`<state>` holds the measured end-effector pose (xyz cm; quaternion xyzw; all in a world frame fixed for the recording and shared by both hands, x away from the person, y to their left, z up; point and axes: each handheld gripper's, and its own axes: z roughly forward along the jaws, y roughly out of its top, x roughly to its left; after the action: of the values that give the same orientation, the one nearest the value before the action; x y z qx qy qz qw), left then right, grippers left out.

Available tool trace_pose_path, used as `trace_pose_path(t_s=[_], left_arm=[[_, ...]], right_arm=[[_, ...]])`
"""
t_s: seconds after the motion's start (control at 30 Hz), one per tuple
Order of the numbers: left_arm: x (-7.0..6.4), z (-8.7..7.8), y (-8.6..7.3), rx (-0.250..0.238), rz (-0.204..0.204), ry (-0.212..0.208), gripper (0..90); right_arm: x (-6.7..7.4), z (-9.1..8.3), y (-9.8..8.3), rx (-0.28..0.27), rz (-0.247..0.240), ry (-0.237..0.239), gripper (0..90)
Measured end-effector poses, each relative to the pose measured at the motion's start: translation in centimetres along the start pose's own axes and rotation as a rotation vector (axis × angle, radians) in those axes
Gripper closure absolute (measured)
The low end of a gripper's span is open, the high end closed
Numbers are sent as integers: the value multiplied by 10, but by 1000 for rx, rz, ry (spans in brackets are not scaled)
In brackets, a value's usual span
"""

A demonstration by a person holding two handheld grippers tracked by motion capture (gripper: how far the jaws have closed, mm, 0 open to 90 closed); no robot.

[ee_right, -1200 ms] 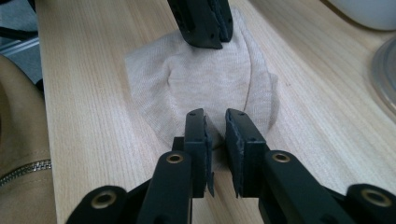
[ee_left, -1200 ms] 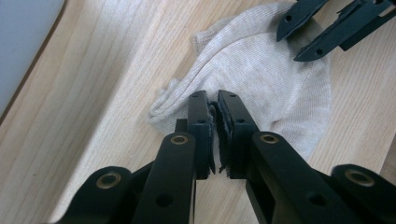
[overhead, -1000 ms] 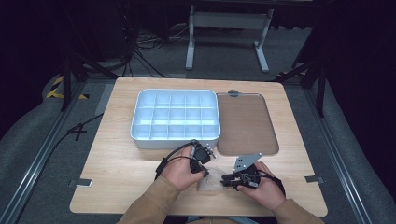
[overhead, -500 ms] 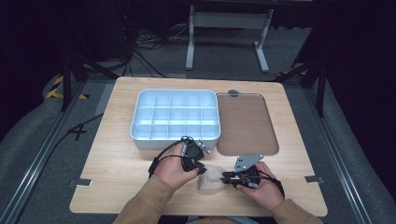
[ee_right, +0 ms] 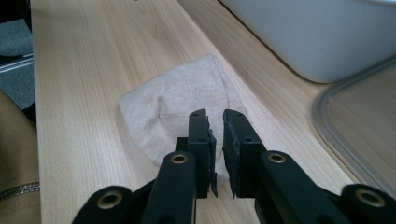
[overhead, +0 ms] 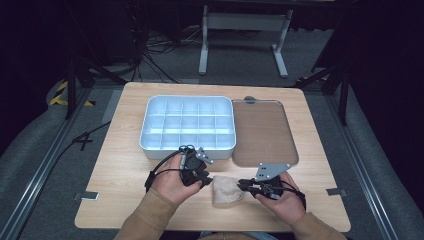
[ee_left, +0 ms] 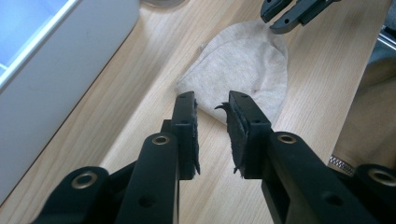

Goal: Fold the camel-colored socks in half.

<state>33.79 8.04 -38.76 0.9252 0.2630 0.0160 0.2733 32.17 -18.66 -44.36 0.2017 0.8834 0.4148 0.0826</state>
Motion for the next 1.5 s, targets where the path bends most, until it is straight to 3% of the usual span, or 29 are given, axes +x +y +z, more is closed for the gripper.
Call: trace_pose_path(t_s=[0.17, 0.27, 0.43, 0.63, 1.07, 1.27, 1.5], left_arm=[[-4, -5, -6, -28, -12, -10, 711], [-5, -8, -8, -41, -18, -10, 713], [-3, -12, -9, -53, -26, -17, 709], [-6, -23, -14, -127, -47, -21, 686], [-5, -14, -23, -85, -69, 13, 654], [-6, -7, -24, -64, -81, 49, 657], [-4, 1, -24, -32, -81, 37, 656]], right_arm=[[2, -2, 2, -36, 16, 22, 836], [4, -1, 3, -33, 36, 52, 829], [6, 1, 3, -20, 30, 62, 856], [9, 5, 3, -28, 71, 109, 869], [13, 18, 3, -9, 93, 107, 892], [16, 26, 4, -2, 106, 103, 892], [10, 38, 0, 38, 107, 76, 893]])
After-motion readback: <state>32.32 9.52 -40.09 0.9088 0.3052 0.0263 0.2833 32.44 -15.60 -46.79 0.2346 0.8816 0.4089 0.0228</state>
